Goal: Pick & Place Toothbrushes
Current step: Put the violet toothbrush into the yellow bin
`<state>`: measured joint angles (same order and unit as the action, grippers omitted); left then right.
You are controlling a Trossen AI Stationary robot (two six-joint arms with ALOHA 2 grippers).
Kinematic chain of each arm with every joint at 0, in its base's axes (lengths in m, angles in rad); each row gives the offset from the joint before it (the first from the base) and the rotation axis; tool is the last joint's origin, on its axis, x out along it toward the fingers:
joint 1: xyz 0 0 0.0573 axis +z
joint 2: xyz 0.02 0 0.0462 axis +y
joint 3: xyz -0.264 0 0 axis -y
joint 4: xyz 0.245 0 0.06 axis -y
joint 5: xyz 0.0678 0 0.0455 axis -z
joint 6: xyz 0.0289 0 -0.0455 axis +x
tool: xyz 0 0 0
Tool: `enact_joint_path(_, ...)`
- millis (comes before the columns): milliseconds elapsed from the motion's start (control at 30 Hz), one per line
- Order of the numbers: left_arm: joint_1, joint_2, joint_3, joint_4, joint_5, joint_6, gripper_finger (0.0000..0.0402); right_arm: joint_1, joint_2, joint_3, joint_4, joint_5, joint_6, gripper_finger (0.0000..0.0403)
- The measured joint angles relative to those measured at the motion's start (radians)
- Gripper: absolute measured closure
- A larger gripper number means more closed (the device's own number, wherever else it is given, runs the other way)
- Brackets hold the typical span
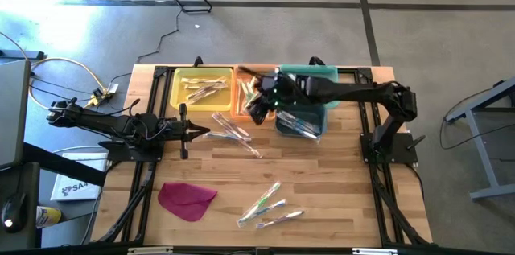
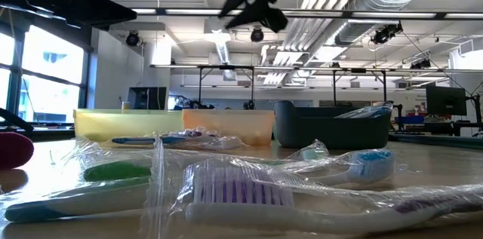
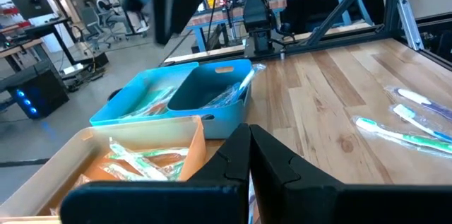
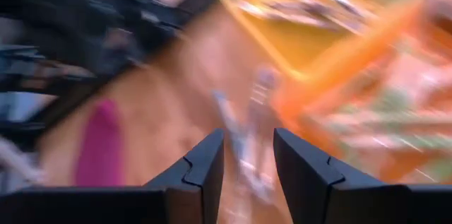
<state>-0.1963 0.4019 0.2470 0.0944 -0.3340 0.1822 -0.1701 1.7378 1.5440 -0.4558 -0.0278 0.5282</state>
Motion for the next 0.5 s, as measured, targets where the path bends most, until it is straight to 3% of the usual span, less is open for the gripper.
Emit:
enact_joint_path(267, 0.0, 0.0, 0.0, 0.0, 0.0, 0.0, 0.0401, 0.145, 0.0, 0.0, 0.225, 0.002, -0.052, 0.0286)
enact_joint_path(500, 0.0, 0.0, 0.0, 0.0, 0.0, -0.001, 0.0401, 0.233, 0.0, 0.0, 0.221, 0.052, -0.063, 0.0286)
